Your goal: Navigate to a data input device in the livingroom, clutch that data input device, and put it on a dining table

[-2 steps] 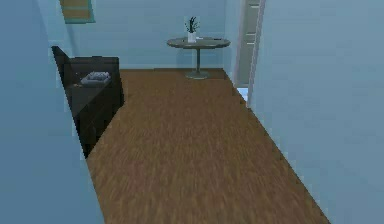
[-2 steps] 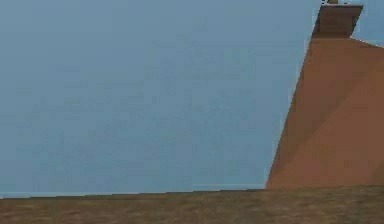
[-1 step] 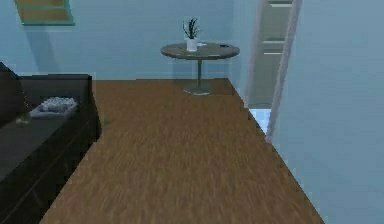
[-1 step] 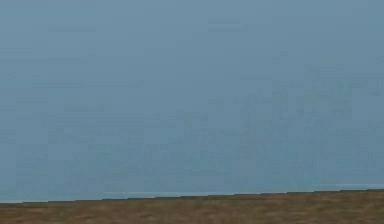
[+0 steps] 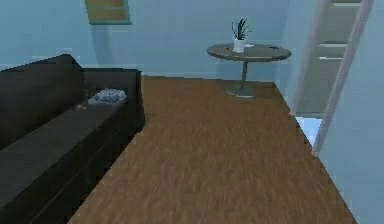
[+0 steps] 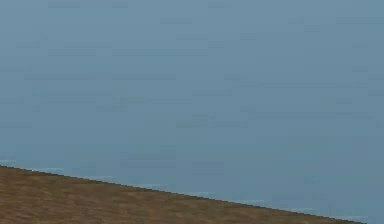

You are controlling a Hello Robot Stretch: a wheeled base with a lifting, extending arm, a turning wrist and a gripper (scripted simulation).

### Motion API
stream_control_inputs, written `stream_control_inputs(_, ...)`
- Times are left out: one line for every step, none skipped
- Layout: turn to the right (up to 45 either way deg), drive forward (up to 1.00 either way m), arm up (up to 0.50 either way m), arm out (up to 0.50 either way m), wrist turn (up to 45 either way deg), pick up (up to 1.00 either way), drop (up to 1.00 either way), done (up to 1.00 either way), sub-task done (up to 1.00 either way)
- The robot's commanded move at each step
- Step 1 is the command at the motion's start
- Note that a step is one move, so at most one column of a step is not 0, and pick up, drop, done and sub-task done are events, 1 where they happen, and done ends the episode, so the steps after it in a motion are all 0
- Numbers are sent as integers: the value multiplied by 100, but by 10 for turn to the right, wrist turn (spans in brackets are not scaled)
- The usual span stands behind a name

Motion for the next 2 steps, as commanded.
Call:
stream_control_inputs(0, 10, 0, 0, 0, 0, 0, 0, 0)
stream_control_inputs(-90, 0, 0, 0, 0, 0, 0, 0, 0)
